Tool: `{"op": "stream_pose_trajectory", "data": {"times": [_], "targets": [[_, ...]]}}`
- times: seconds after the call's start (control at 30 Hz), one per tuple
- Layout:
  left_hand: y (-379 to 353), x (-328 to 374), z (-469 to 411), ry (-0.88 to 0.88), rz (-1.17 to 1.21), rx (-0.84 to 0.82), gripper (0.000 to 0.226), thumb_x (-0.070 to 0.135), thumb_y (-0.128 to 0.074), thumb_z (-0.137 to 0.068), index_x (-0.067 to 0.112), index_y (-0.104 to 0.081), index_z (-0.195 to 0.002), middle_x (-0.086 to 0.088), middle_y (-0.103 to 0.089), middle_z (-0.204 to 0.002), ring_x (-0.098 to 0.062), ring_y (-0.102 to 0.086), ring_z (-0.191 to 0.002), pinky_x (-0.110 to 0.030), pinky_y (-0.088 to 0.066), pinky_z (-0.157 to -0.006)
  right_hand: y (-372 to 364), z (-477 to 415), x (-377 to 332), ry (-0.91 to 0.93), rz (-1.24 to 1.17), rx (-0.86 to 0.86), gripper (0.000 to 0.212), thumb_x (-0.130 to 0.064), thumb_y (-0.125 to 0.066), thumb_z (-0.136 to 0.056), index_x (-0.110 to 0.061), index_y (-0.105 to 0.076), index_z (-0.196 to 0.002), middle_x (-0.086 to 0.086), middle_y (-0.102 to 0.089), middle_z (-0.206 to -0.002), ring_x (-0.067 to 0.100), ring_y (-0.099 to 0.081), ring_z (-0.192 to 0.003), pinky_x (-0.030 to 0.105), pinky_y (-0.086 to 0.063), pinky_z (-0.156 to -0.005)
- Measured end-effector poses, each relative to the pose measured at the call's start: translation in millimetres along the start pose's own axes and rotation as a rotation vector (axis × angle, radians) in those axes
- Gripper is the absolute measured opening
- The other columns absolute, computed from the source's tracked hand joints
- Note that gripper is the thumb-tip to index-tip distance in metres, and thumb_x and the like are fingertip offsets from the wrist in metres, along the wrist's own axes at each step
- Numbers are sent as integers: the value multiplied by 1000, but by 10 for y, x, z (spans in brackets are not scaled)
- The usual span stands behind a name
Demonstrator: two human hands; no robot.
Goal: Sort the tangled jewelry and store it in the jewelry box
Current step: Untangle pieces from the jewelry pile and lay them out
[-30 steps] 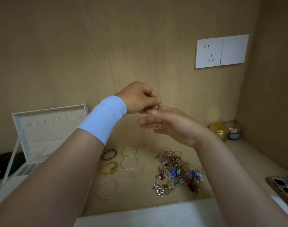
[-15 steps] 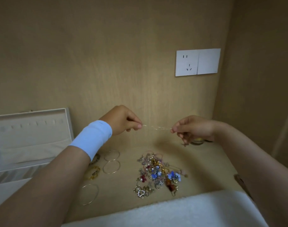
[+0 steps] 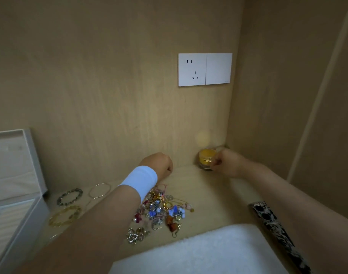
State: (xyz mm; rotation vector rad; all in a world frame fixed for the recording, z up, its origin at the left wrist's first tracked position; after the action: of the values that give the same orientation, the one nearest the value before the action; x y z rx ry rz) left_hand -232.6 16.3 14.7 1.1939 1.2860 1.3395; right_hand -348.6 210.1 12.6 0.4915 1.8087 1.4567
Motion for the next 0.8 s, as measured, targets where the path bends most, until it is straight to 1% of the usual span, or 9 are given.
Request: {"op": "stream_pose_trajectory", "data": {"times": [0.13, 0.23, 0.33, 0.37, 0.47, 0.5, 0.6, 0.7, 0.8], "targets": [[-237, 29, -191, 12, -38, -31, 27, 11, -50, -97, 10, -73, -112, -9, -67, -118, -26, -63, -103, -30, -51, -86, -198, 53, 146, -1, 32, -19, 21, -8, -60, -91, -15, -78, -100, -2, -73, -104, 15, -65, -101, 15, -40, -78], [-337, 1, -264, 11, -49, -32, 27, 10, -50, -98, 9, -72, -114, -10, -67, -119, -25, -63, -103, -28, -49, -84, -258, 48, 243, -15, 12, -2, 23, -6, -60, -91, -19, -77, -100, -3, -73, -107, 15, -65, -102, 21, -48, -88], [-358, -50, -273, 12, -48, 6, 23, 10, -50, -99, 5, -71, -105, -11, -64, -108, -25, -62, -95, -28, -47, -78, -236, 27, 291, -8, 45, 17, 24, -8, -62, -91, -20, -76, -106, -1, -72, -110, 16, -65, -102, 27, -51, -91], [-356, -62, -269, 6, -47, 25, 22, 9, -50, -99, 5, -70, -107, -11, -62, -107, -25, -61, -94, -28, -47, -78, -217, 23, 300, -3, 61, 29, 24, -9, -63, -90, -21, -76, -108, -1, -72, -111, 17, -65, -102, 28, -52, -91], [-369, -38, -265, -54, 0, 99, 31, 9, -50, -99, 12, -65, -125, -9, -58, -119, -27, -59, -109, -31, -48, -91, -177, 22, 342, -11, 86, 59, 27, -8, -64, -89, -23, -76, -109, -1, -72, -111, 18, -65, -101, 32, -53, -92], [-377, -12, -251, -77, 24, 106, 31, 11, -49, -100, 12, -65, -127, -8, -58, -121, -26, -58, -111, -31, -47, -94, -186, 29, 351, -18, 89, 54, 27, -9, -63, -89, -24, -76, -108, -2, -72, -111, 18, -65, -102, 33, -54, -92], [-446, 51, -209, -114, 36, 56, 30, 18, -47, -102, 14, -67, -124, -6, -57, -123, -24, -55, -113, -30, -44, -96, -229, 77, 333, -15, 119, 10, 26, -12, -61, -92, -26, -78, -104, -5, -73, -111, 18, -66, -103, 33, -54, -90], [-429, 25, -147, -96, 71, 54, 30, 21, -48, -102, 15, -68, -124, -4, -57, -124, -22, -54, -114, -32, -43, -100, -237, 123, 297, -28, 150, -3, 28, -14, -57, -95, -28, -76, -109, -4, -72, -115, 19, -65, -105, 33, -54, -89], [-312, -29, -63, -85, 135, 88, 29, 21, -51, -100, 16, -66, -125, -2, -57, -124, -20, -54, -117, -32, -42, -103, -168, 155, 168, -29, 194, 40, 32, -16, -53, -95, -33, -73, -114, -4, -68, -120, 21, -64, -108, 29, -51, -85]]}}
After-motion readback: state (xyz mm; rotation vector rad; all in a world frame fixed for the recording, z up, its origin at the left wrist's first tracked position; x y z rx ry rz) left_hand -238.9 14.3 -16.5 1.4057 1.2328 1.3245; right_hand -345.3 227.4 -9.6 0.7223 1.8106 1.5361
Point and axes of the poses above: each hand's wrist, its own z-axis away from the middle knuckle, its own y-axis out of the back of the hand, x = y × z, the point moved 5 cm from there along -z, towards the middle knuckle
